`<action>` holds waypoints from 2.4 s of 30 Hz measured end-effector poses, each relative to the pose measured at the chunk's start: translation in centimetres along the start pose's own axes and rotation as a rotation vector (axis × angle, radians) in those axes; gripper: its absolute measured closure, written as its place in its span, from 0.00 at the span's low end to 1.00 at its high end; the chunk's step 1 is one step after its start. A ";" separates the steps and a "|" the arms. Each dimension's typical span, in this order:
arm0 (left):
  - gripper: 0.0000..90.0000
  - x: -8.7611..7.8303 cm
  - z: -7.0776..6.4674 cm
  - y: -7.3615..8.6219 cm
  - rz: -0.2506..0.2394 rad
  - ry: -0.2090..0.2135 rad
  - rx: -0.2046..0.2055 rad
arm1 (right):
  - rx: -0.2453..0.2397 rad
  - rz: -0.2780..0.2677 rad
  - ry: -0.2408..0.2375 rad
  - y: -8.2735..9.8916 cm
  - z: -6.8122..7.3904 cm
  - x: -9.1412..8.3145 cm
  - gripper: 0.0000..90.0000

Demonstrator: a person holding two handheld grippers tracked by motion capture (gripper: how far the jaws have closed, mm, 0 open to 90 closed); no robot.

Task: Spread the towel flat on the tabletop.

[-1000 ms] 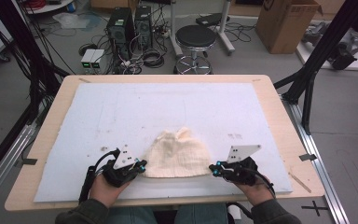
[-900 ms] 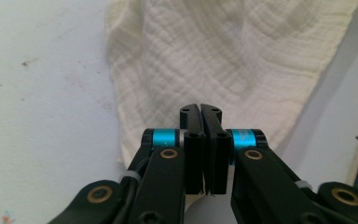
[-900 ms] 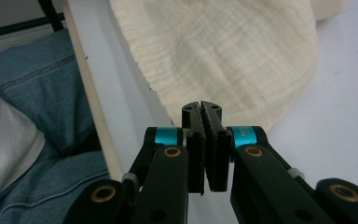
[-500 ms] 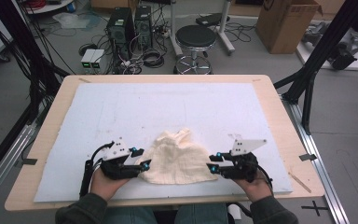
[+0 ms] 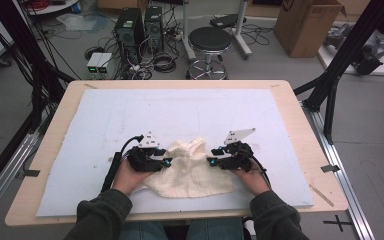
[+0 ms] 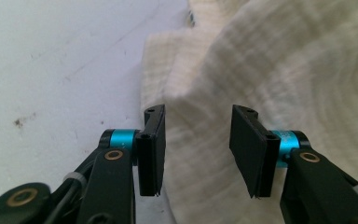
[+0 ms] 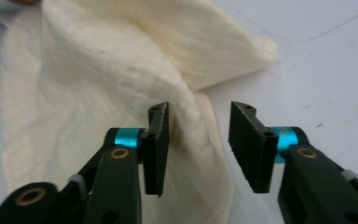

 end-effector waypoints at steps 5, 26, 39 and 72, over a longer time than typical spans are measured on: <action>0.79 0.3 -0.3 0.3 0.030 -0.036 0.029 | -0.015 0.053 -0.016 0.4 0.1 0.8 0.93; 0.99 -5.6 -2.0 1.9 -0.039 -0.025 -0.026 | -0.011 -0.015 0.042 1.9 3.6 -6.7 0.94; 0.73 -3.4 -0.4 -2.2 -0.144 0.028 -0.077 | 0.003 -0.131 -0.016 0.3 2.6 -8.1 0.69; 0.97 -2.9 3.3 -4.0 -0.110 -0.111 -0.021 | 0.021 -0.035 -0.038 -0.9 -0.9 -2.0 0.66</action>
Point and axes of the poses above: each handheld gripper's, and its own axes: x roughly forward along the jaws, y roughly out of its underside, z roughly to its left, the point moved 3 cm from there along x, roughly forward along the jaws, and after that the axes turned 8 degrees about -y, right-handed, at the moved point
